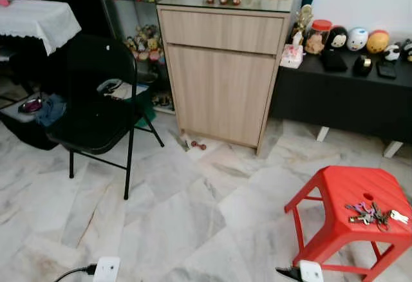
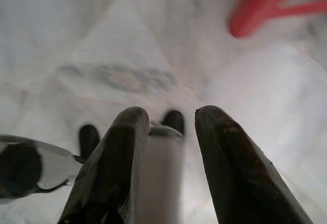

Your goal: Hang keys on a hook

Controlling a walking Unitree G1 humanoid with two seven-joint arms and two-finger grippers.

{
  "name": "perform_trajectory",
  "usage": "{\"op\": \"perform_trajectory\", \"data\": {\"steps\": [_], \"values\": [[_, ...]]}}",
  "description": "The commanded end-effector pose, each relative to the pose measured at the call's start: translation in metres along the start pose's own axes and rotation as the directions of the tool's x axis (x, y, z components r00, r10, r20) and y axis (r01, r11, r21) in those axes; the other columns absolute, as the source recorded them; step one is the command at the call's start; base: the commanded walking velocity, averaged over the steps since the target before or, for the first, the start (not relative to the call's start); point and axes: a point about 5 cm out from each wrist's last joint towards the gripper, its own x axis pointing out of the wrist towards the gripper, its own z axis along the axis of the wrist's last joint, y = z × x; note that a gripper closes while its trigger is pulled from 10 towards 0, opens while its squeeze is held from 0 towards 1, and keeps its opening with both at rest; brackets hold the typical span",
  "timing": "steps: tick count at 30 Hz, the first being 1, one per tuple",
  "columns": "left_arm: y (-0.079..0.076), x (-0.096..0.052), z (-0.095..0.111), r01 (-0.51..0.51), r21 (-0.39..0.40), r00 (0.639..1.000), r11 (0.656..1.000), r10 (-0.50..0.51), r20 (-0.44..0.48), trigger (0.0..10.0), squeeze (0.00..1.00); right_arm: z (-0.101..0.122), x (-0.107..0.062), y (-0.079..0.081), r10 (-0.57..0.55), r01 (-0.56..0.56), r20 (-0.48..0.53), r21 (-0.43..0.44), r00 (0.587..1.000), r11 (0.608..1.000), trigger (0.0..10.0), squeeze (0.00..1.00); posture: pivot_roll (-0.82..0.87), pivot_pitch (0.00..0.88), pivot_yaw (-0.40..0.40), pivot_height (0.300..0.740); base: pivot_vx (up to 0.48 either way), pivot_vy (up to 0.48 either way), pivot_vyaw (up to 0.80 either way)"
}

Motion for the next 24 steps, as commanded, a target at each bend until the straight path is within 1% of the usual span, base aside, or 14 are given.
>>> {"op": "perform_trajectory", "data": {"steps": [1, 2, 5, 6, 7, 10, 11, 14, 15, 17, 19, 20, 23, 24], "values": [[-0.002, -0.001, -0.005, -0.006, -0.011, 1.0, 1.0, 0.006, -0.006, 10.0, 0.0, -0.002, -0.001, -0.002, -0.014, 0.014, 0.0, 0.008, 1.0, 1.0, 10.0, 0.0, 0.26, 0.0, -0.013, 0.74, 0.0, 0.0, -0.61], [-0.003, -0.001, -0.007, -0.005, -0.004, 1.0, 1.0, 0.005, -0.004, 10.0, 0.0, -0.004, -0.002, -0.003, -0.016, 0.016, -0.004, 0.009, 1.0, 1.0, 10.0, 0.0, 0.25, 0.0, -0.033, 0.74, 0.0, 0.0, -0.61], [-0.004, -0.002, -0.009, -0.006, -0.007, 1.0, 1.0, 0.006, 0.002, 10.0, 0.0, -0.008, -0.002, -0.004, -0.018, 0.018, -0.01, 0.009, 1.0, 1.0, 10.0, 0.0, 0.23, 0.0, -0.048, 0.74, 0.0, -0.296, -0.61], [-0.003, -0.002, -0.011, -0.011, -0.028, 1.0, 1.0, 0.011, 0.004, 10.0, 0.0, -0.009, -0.003, -0.003, -0.011, 0.011, -0.009, 0.001, 1.0, 1.0, 10.0, 0.0, 0.21, 0.0, -0.043, 0.74, 0.0, 0.0, -0.61], [-0.003, -0.002, -0.011, -0.011, -0.028, 1.0, 1.0, 0.011, 0.004, 10.0, 0.0, -0.009, -0.003, -0.003, -0.011, 0.011, -0.009, 0.001, 1.0, 1.0, 10.0, 0.0, 0.21, 0.0, -0.043, 0.74, 0.0, 0.0, -0.61], [-0.005, -0.002, -0.01, 0.0, -0.007, 1.0, 1.0, 0.0, 0.0, 10.0, 0.0, -0.006, -0.002, -0.003, -0.017, 0.017, 0.012, 0.011, 1.0, 1.0, 10.0, 0.0, 0.2, 0.0, -0.031, 0.74, 0.0, 0.0, -0.61], [-0.006, -0.002, -0.009, 0.004, -0.008, 1.0, 1.0, -0.004, 0.001, 10.0, 0.0, -0.005, -0.002, -0.004, -0.021, 0.021, 0.018, 0.02, 1.0, 1.0, 10.0, 0.0, 0.2, 0.0, -0.016, 0.74, 0.0, 0.0, -0.61], [-0.01, -0.001, -0.007, 0.01, -0.011, 1.0, 1.0, -0.01, 0.006, 10.0, 0.0, -0.003, -0.002, -0.006, -0.033, 0.033, 0.023, 0.03, 0.999, 0.999, 10.0, 0.0, 0.2, 0.0, -0.009, 0.74, 0.0, 0.0, -0.61], [-0.012, -0.001, -0.006, 0.012, -0.004, 1.0, 1.0, -0.012, 0.01, 10.0, 0.0, -0.002, -0.002, -0.008, -0.047, 0.046, 0.026, 0.052, 0.999, 0.998, 10.0, 0.0, 0.2, 0.0, 0.0, 0.74, 0.0, 0.0, -0.61], [-0.014, -0.001, -0.005, 0.015, 0.006, 1.0, 1.0, -0.015, 0.012, 10.0, 0.0, -0.001, -0.003, -0.009, -0.053, 0.052, 0.028, 0.06, 0.998, 0.997, 10.0, 0.0, 0.19, 0.0, 0.002, 0.74, 0.0, 0.0, -0.61], [-0.019, 0.0, -0.003, 0.025, 0.015, 1.0, 1.0, -0.025, 0.014, 10.0, 0.0, 0.002, -0.003, -0.013, -0.067, 0.065, 0.034, 0.07, 0.997, 0.995, 10.0, 0.0, 0.19, 0.0, 0.001, 0.74, 0.0, -0.287, -0.61], [-0.022, 0.0, -0.001, 0.03, 0.002, 0.999, 1.0, -0.03, 0.017, 10.0, 0.0, 0.004, -0.003, -0.015, -0.074, 0.071, 0.035, 0.071, 0.997, 0.995, 10.0, 0.0, 0.17, 0.0, -0.019, 0.74, 0.0, -0.304, -0.61], [-0.026, 0.0, 0.0, 0.034, -0.037, 0.999, 0.999, -0.033, 0.027, 10.0, 0.0, 0.006, -0.003, -0.018, -0.084, 0.081, 0.039, 0.081, 0.996, 0.993, 10.0, 0.0, 0.17, 0.0, -0.032, 0.74, 0.0, -0.097, -0.61], [-0.03, 0.0, 0.002, 0.035, -0.047, 0.999, 0.998, -0.034, 0.033, 10.0, 0.0, 0.008, -0.004, -0.021, -0.087, 0.083, 0.042, 0.076, 0.995, 0.994, 10.0, 0.0, 0.16, 0.0, -0.06, 0.74, 0.0, 0.0, -0.61]]}}
